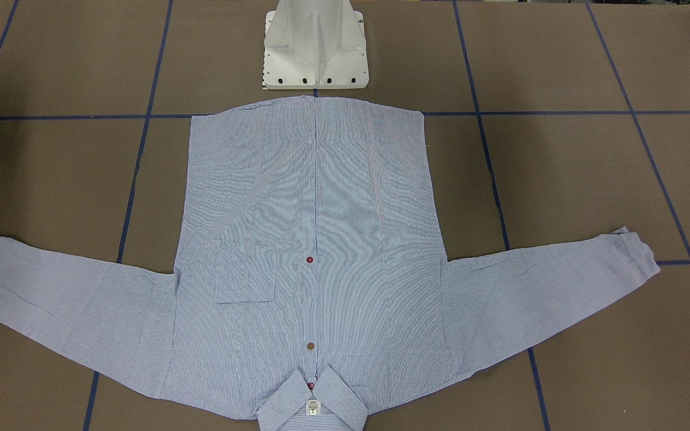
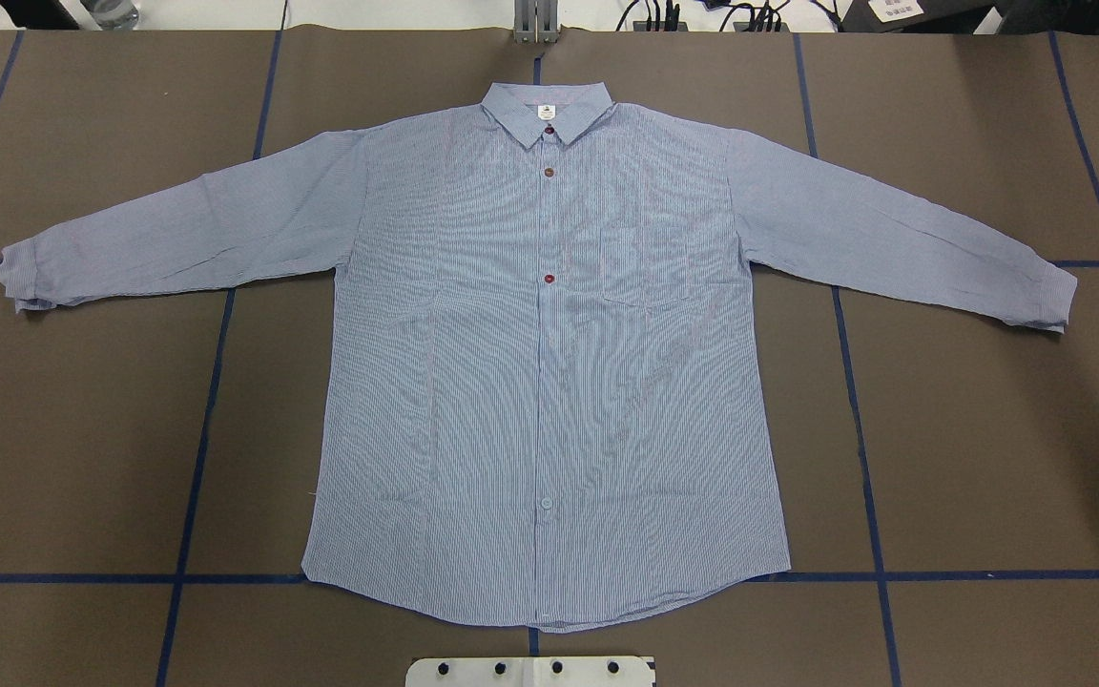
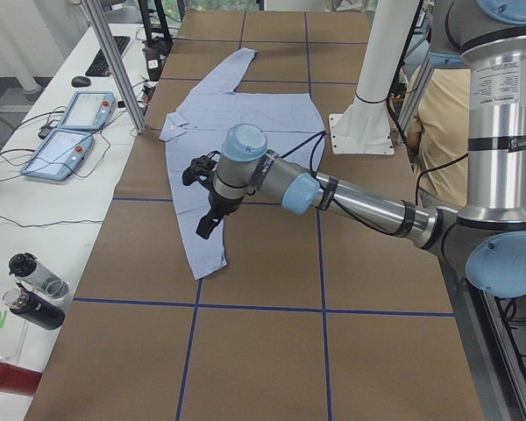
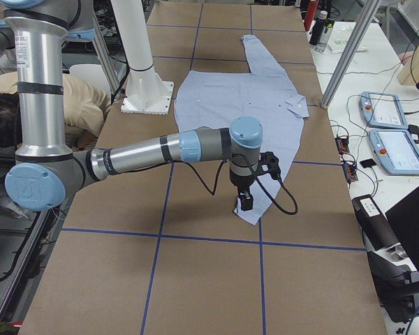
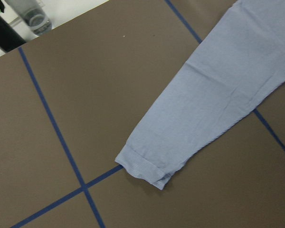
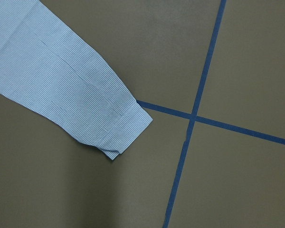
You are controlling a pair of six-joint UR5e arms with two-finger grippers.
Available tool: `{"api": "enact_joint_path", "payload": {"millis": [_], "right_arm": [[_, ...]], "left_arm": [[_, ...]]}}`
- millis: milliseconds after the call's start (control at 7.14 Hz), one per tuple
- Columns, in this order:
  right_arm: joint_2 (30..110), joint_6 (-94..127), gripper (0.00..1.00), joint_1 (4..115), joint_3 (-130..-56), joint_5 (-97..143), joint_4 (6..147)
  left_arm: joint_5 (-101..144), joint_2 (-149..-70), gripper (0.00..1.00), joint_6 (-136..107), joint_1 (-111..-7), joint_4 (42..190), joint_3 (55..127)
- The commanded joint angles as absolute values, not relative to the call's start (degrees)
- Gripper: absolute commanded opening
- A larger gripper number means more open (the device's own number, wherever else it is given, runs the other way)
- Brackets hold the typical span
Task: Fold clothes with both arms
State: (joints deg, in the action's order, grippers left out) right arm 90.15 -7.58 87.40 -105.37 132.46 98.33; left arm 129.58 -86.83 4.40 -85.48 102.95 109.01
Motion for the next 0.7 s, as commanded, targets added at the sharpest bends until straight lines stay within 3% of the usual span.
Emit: {"api": "enact_joint_path", "payload": {"millis": [0,560], "right_arm": [[89.4,-7.6,1.0,87.5,-102.9,132.6,98.2],[90.4,-7.6,1.0,87.7,-103.5,136.0,98.0]], "left_arm": [[130.2,-89.4,1.0,4.7,-85.9,102.9,105.3],[130.6,-88.3,1.0,4.5,-86.0,103.0,106.1]]}}
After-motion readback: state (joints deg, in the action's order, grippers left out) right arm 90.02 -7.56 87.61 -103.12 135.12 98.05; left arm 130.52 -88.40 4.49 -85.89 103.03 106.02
